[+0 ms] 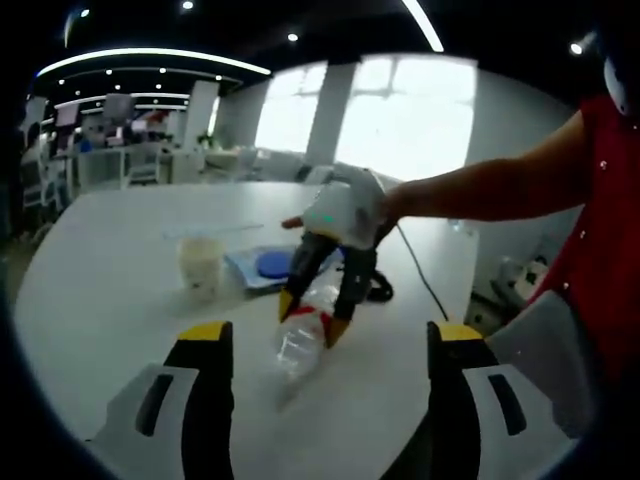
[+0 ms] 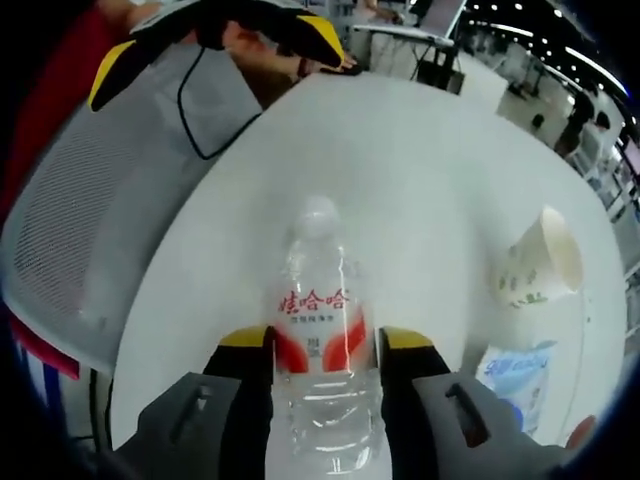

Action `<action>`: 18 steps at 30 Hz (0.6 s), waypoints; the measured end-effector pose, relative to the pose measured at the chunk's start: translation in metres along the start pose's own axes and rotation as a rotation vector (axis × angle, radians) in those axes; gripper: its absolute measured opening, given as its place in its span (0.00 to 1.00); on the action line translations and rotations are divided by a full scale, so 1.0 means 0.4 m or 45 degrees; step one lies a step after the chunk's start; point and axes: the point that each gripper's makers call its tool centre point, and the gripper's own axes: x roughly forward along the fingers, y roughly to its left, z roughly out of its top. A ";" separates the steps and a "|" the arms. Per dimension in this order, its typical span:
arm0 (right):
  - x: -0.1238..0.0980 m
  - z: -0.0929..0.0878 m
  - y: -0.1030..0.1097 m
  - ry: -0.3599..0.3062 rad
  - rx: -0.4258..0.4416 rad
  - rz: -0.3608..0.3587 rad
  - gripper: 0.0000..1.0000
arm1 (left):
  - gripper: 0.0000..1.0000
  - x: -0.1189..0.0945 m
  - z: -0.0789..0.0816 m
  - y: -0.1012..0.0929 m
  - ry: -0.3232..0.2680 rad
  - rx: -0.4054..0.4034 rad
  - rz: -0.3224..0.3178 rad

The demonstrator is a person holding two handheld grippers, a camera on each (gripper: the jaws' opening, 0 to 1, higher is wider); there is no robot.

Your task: Arrange the tabletop items into an orderly group along one side of the table until the central work area is clear of visible clutter.

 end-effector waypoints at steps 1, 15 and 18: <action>0.003 0.003 0.001 -0.001 -0.006 -0.001 0.47 | 0.77 0.000 0.000 0.000 0.000 -0.001 0.001; 0.035 0.008 0.001 0.069 -0.069 0.006 0.43 | 0.76 -0.003 0.001 0.003 -0.007 -0.004 0.011; 0.033 0.010 -0.001 0.072 -0.054 0.005 0.42 | 0.76 -0.003 0.002 0.004 -0.009 -0.005 0.011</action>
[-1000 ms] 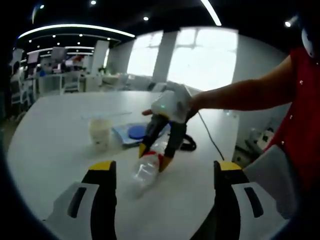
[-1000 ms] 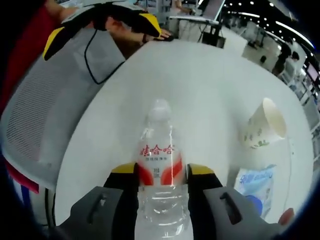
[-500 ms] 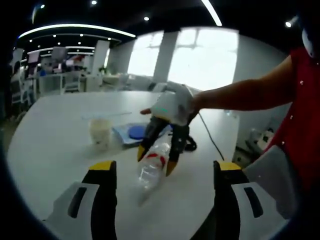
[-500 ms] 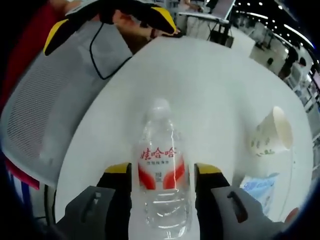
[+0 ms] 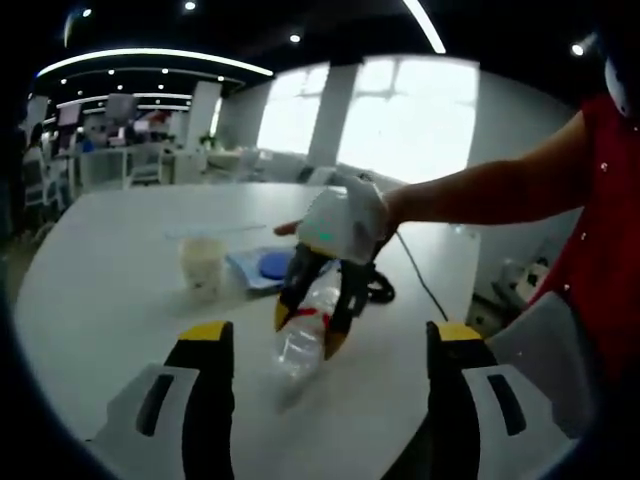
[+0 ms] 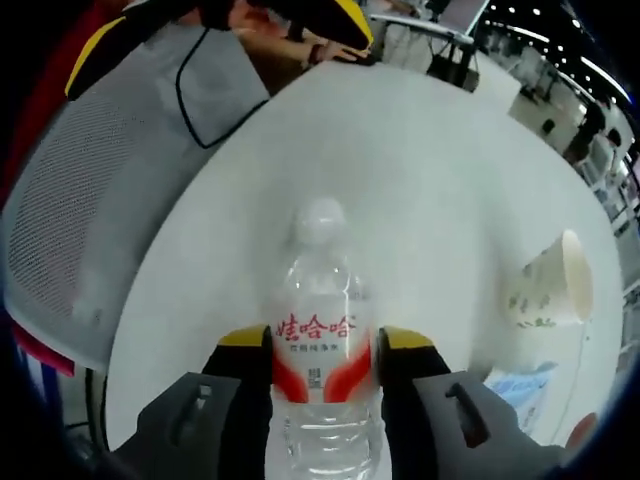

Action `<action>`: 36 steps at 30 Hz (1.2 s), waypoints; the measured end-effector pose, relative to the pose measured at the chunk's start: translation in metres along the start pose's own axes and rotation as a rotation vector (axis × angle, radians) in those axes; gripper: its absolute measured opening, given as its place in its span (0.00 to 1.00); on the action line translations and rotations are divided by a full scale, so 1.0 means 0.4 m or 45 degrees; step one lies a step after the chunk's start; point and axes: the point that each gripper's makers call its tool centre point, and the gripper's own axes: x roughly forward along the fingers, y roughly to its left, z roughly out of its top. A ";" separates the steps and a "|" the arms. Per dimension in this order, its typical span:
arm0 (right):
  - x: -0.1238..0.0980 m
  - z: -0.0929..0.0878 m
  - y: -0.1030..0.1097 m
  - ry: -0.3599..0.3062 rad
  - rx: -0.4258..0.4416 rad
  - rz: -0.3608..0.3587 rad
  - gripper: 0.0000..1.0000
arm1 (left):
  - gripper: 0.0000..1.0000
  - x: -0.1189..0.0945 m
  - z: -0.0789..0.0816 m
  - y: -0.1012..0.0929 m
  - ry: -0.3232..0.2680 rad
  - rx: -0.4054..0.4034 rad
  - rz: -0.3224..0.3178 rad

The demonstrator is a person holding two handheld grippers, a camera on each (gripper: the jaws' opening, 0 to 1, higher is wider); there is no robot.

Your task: Arrange the tabletop items into an orderly group along one side of the table until the central work area is clear of visible clutter.

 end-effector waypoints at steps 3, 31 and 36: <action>-0.002 0.003 0.003 -0.015 0.016 0.004 0.40 | 0.76 0.000 0.001 0.000 -0.002 -0.001 0.001; -0.048 0.055 -0.037 -0.310 0.247 -0.207 0.35 | 0.74 -0.007 0.022 0.007 -0.018 -0.013 -0.006; -0.065 0.061 -0.047 -0.371 0.319 -0.285 0.35 | 0.73 -0.015 0.039 0.016 -0.032 -0.012 0.000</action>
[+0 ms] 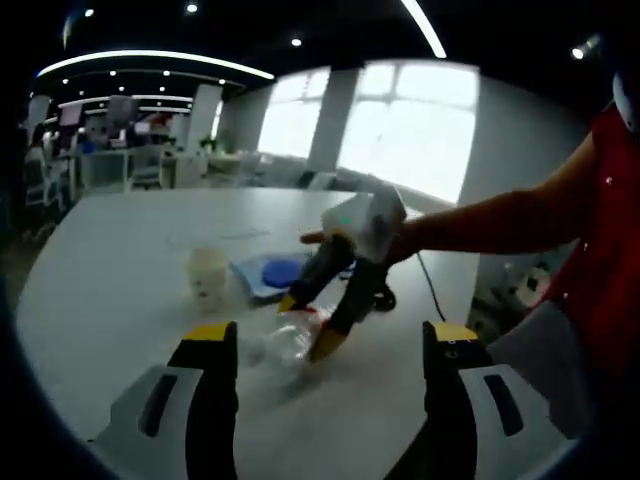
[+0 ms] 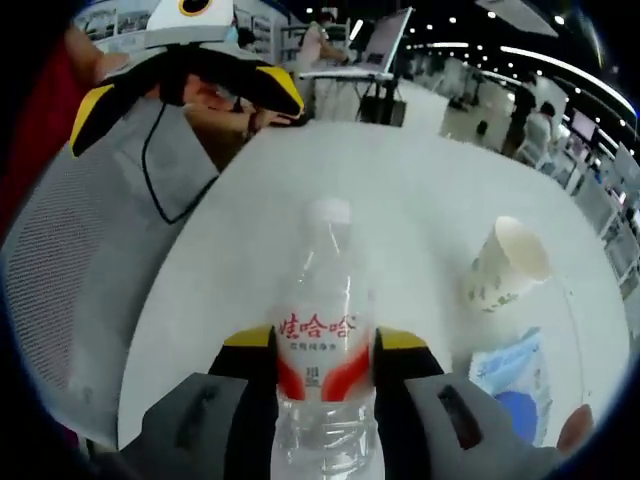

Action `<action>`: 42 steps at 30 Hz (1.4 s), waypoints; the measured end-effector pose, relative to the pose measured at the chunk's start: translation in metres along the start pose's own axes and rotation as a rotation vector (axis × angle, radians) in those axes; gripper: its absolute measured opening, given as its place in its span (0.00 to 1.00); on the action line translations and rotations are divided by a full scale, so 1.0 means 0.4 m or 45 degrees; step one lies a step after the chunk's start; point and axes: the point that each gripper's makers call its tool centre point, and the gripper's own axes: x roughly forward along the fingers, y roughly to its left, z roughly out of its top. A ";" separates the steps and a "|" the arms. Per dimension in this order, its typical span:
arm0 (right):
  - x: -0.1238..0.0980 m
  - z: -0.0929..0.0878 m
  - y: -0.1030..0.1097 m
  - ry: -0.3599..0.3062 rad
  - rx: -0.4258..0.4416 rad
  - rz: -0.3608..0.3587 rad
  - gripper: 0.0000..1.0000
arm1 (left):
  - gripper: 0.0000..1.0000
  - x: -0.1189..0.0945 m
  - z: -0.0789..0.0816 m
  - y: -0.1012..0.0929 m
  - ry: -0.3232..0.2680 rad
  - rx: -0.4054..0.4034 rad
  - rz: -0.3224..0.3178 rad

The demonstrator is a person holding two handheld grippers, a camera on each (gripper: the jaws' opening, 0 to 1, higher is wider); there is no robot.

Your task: Arrange the tabletop items into an orderly group along one side of the table until the central work area is clear of visible clutter.

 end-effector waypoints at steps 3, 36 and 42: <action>-0.009 0.006 -0.005 -0.031 0.038 -0.047 0.35 | 0.72 0.001 0.007 0.002 -0.012 -0.014 0.000; -0.088 0.156 -0.082 -0.344 0.393 -0.563 0.35 | 0.68 0.081 0.137 0.111 -0.161 -0.015 0.238; -0.104 0.192 -0.089 -0.391 0.414 -0.632 0.35 | 0.68 0.098 0.134 0.140 -0.177 -0.049 0.317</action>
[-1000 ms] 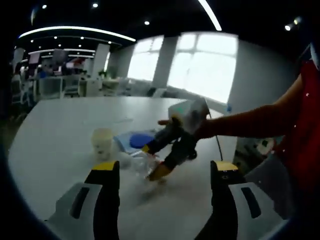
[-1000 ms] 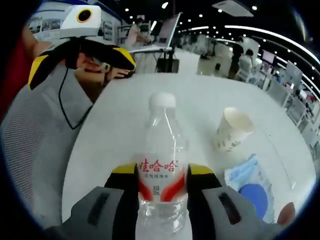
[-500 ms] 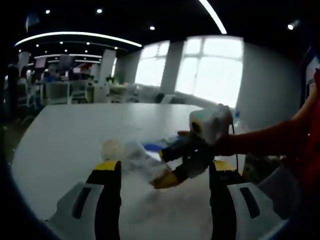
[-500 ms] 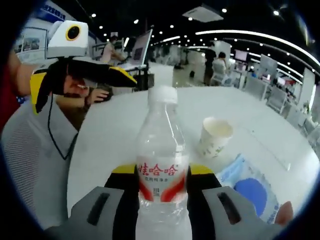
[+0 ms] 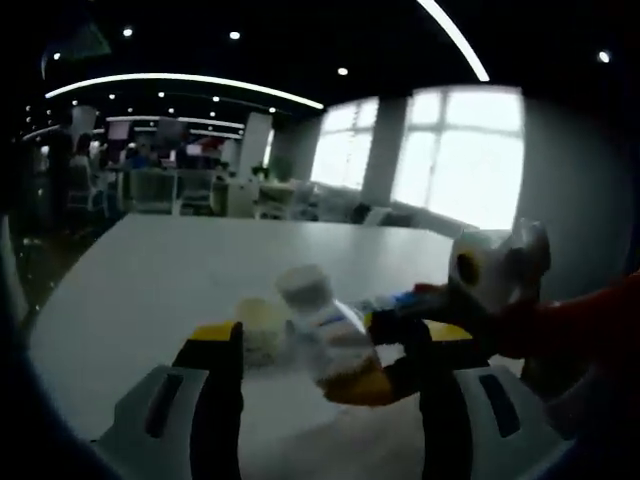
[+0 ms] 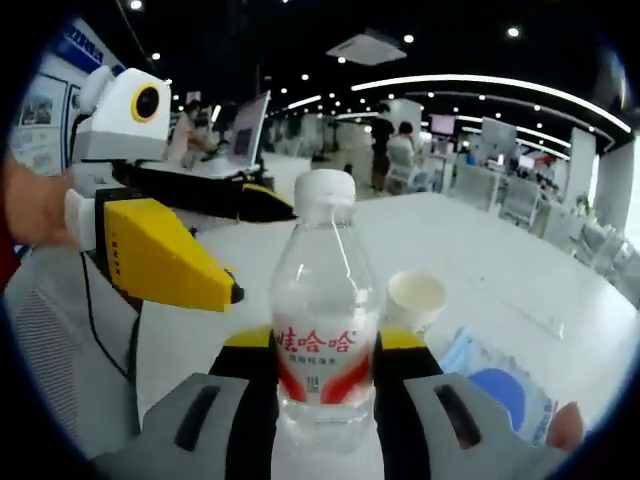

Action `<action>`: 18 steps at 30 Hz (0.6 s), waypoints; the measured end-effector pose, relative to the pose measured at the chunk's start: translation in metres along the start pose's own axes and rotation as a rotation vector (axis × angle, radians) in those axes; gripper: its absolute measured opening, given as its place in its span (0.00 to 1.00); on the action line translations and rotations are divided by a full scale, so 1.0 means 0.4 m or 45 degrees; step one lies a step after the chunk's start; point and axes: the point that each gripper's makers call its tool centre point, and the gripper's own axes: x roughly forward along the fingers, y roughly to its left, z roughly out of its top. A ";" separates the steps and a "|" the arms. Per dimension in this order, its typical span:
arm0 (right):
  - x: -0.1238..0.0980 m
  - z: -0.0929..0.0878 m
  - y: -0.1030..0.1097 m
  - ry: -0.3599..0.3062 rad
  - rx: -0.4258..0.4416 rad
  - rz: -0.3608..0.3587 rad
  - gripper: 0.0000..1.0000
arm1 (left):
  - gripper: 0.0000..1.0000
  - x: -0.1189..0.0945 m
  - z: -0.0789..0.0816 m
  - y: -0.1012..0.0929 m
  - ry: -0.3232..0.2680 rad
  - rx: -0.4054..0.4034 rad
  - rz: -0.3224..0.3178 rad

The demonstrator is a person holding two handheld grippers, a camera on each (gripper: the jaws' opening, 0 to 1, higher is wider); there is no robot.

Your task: Arrange the tabletop items into an orderly group along one side of the table until the central work area is clear of visible clutter.

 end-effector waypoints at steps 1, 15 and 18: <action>0.000 0.008 0.004 -0.010 0.003 -0.004 0.35 | 0.67 0.006 -0.004 0.000 0.005 -0.004 0.001; 0.001 0.043 0.030 -0.049 0.034 -0.045 0.35 | 0.62 0.011 -0.014 0.019 0.009 -0.009 0.021; 0.001 0.049 0.031 -0.057 0.040 -0.055 0.35 | 0.59 0.011 -0.017 0.026 0.009 -0.013 0.029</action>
